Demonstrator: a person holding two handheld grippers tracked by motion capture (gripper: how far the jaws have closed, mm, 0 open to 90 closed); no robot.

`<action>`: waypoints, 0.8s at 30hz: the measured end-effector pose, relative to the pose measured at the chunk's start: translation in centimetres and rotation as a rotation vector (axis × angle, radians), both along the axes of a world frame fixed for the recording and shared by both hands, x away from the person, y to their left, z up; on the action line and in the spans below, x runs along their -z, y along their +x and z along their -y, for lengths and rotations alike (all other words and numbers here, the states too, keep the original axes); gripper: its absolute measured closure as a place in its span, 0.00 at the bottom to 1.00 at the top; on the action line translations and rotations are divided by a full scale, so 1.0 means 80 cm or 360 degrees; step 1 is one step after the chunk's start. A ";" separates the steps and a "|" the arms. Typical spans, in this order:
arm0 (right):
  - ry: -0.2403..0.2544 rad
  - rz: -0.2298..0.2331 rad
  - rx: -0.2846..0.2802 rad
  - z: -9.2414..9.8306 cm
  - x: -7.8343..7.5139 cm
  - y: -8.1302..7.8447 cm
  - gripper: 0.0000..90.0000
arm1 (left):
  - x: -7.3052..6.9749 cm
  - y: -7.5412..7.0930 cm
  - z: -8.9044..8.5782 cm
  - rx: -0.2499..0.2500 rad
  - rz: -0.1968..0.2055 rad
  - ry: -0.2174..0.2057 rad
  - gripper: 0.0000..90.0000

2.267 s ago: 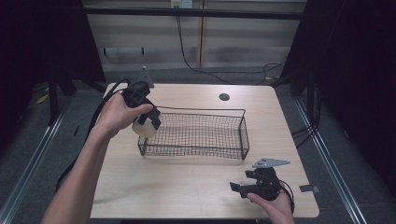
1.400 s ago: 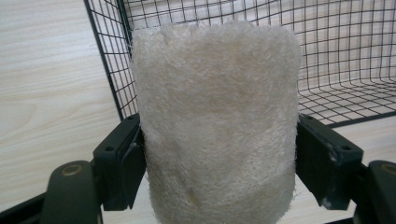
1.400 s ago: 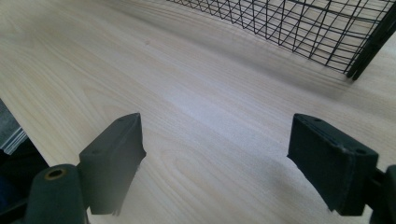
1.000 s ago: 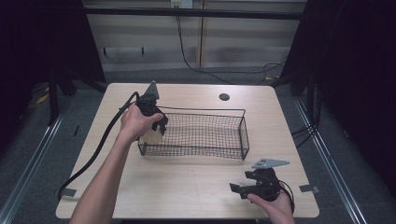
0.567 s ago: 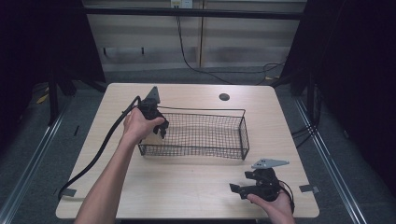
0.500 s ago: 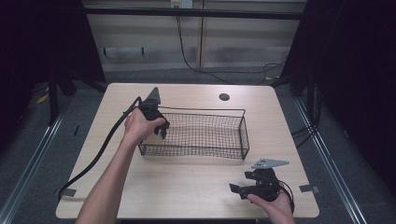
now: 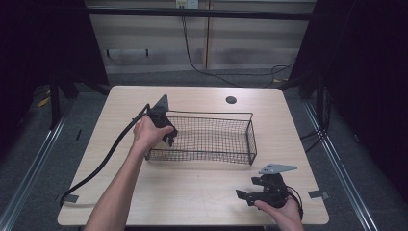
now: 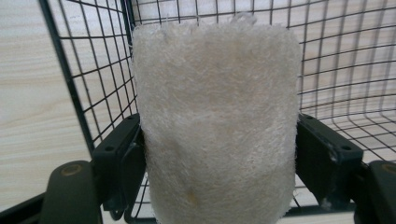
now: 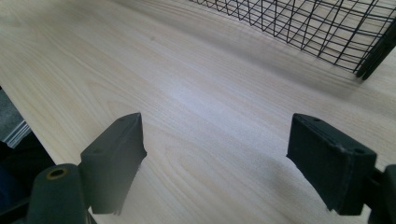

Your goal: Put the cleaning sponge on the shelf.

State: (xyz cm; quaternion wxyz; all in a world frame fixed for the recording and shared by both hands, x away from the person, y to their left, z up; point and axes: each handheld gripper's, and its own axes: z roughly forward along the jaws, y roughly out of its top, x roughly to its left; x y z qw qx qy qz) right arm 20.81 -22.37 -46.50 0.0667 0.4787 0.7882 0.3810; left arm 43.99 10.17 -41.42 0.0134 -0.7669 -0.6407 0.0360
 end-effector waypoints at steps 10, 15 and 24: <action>0.0005 0.0000 -0.0002 0.000 0.000 0.000 0.21 | 0.009 0.000 0.003 0.0002 -0.0009 0.0049 0.27; 0.0003 -0.0001 -0.0002 0.000 0.000 0.000 0.21 | 0.015 0.000 0.004 -0.0001 -0.0007 0.0062 0.27; 0.0002 0.0002 -0.0002 0.000 0.000 -0.001 0.21 | 0.018 0.001 0.004 -0.0002 -0.0012 0.0081 0.27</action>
